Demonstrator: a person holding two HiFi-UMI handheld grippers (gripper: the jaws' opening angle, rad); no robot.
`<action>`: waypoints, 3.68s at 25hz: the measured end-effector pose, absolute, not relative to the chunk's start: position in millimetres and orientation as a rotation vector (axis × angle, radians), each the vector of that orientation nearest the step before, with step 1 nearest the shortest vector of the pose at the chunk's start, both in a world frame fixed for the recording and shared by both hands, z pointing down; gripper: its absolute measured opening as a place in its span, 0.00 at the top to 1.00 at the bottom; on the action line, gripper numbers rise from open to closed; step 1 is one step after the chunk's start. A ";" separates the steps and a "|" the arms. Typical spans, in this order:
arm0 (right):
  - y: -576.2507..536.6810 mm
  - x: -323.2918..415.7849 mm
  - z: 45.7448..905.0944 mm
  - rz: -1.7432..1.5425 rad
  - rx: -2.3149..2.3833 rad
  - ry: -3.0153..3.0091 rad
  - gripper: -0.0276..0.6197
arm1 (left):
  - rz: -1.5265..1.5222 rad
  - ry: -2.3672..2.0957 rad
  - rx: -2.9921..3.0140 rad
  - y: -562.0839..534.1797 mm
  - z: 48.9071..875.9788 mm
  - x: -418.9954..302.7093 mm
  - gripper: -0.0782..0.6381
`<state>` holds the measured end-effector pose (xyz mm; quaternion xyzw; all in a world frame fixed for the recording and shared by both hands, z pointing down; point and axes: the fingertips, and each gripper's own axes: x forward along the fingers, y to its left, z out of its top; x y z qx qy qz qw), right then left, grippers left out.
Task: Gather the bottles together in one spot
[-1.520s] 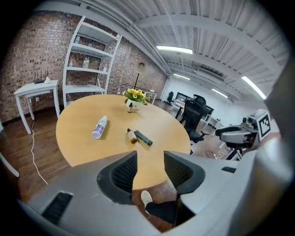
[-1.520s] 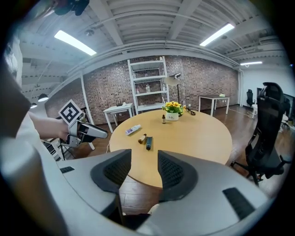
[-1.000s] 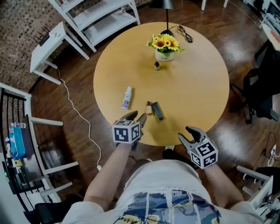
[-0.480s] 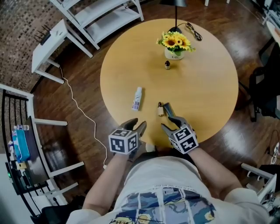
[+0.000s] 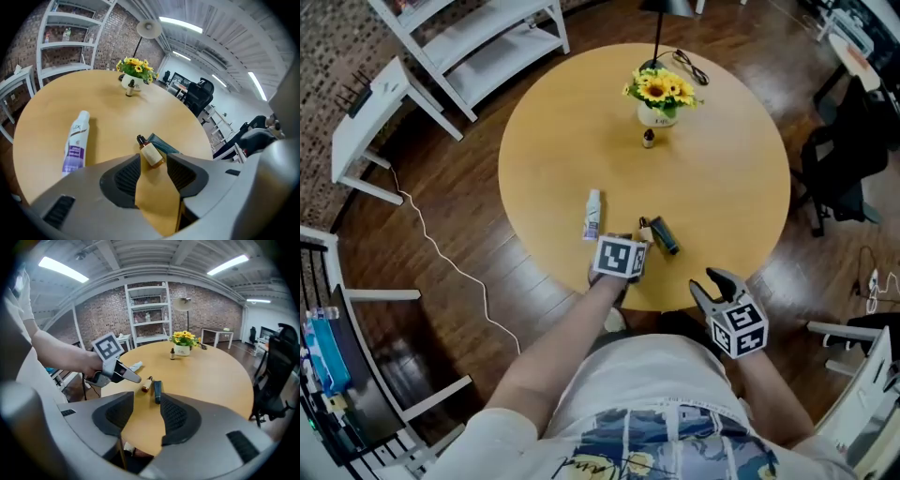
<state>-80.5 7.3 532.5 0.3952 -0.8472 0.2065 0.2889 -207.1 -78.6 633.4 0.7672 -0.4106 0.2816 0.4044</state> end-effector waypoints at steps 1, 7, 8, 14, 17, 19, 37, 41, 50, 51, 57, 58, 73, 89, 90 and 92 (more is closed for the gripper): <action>13.2 -72.2 525.7 0.556 1.118 -2.241 0.64 | 0.731 -1.031 1.929 -87.0 641.7 -204.2 0.64; 53.2 -25.1 489.9 0.602 1.403 -2.121 0.64 | 0.858 -0.939 1.939 -97.6 669.5 -185.8 0.63; 57.7 -17.4 488.6 0.607 1.421 -2.107 0.64 | 0.890 -0.941 1.947 -97.0 671.8 -185.7 0.66; 45.8 -4.8 494.8 0.619 1.373 -2.153 0.64 | 0.739 -0.977 2.048 -90.7 647.8 -183.4 0.70; 18.6 -18.4 486.1 0.639 1.294 -2.267 0.64 | 0.419 -0.933 2.102 -85.0 602.5 -173.8 0.70; -0.5 -34.8 473.5 0.737 1.215 -2.403 0.64 | 0.121 -0.784 2.158 -75.7 548.7 -155.3 0.70; -63.7 -24.6 399.8 1.448 0.227 -2.883 0.72 | -0.003 -0.549 2.589 -46.5 407.7 -27.1 0.70; -77.1 -5.9 407.0 1.367 0.261 -2.890 0.73 | 0.158 -0.643 2.621 -57.8 416.0 -9.5 0.68; -108.1 30.2 410.0 0.486 0.629 -2.855 0.74 | 0.288 -0.938 2.510 -100.0 375.1 -5.8 0.69; -106.9 30.0 410.7 0.391 0.651 -2.827 0.74 | 0.356 -0.971 2.500 -104.5 376.0 1.4 0.69; -106.5 35.8 415.4 0.196 0.769 -2.718 0.74 | 0.628 -1.011 2.497 -114.2 393.1 40.1 0.69; -106.3 38.7 417.0 0.179 0.785 -2.703 0.74 | 0.646 -1.006 2.495 -113.4 395.6 45.1 0.69; -118.1 78.0 451.0 0.199 0.886 -2.608 0.61 | 0.894 -1.066 2.509 -148.6 422.0 60.7 0.78; -118.1 166.9 513.5 0.502 0.957 -2.473 0.60 | 0.973 -1.357 2.245 -366.2 538.0 -52.0 0.78; -118.8 171.7 516.6 0.516 0.963 -2.464 0.60 | 0.992 -1.368 2.230 -372.8 548.2 -55.8 0.78; -120.6 180.2 524.5 0.547 0.976 -2.445 0.60 | 1.008 -1.388 2.210 -383.2 564.8 -61.7 0.78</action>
